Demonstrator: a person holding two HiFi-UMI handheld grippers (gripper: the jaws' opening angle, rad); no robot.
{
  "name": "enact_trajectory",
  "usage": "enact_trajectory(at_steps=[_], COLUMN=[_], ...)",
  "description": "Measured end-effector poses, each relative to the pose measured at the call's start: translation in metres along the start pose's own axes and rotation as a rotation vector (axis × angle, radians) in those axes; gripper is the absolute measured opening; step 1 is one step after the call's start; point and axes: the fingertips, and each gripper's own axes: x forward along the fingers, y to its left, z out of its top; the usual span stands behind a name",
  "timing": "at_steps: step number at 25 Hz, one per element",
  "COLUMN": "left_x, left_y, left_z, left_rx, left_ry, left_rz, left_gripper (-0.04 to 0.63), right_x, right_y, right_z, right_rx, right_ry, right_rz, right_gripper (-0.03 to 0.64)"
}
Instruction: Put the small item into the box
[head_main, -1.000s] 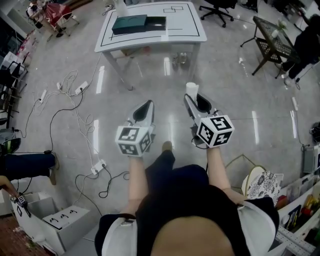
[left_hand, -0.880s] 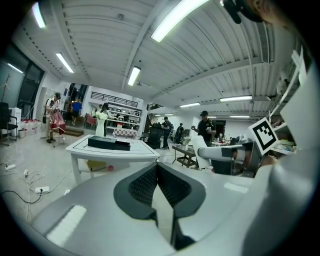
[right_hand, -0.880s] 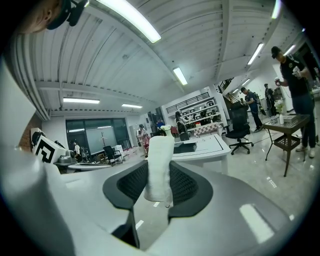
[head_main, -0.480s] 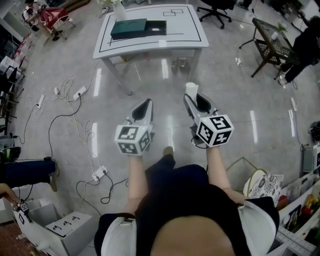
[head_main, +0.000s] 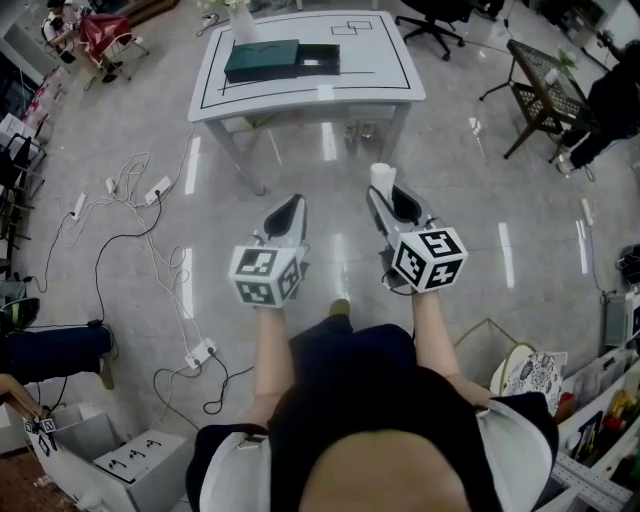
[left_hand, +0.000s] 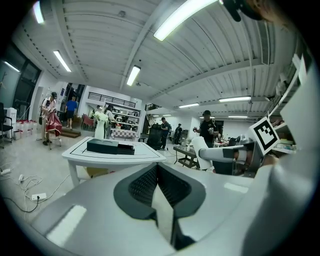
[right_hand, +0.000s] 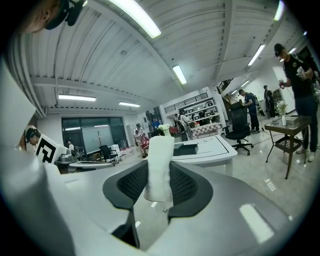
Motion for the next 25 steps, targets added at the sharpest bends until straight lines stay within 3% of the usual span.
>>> enact_trajectory(at_steps=[25], left_x=[0.018], left_y=[0.027], left_z=[-0.006], left_rx=[-0.001], left_ry=[0.018], left_rz=[-0.046], left_gripper=[0.009], right_x=[0.027], right_y=[-0.002], right_z=[-0.007], right_rx=[0.016], right_ry=[0.017], right_rz=[-0.038], right_gripper=[0.127])
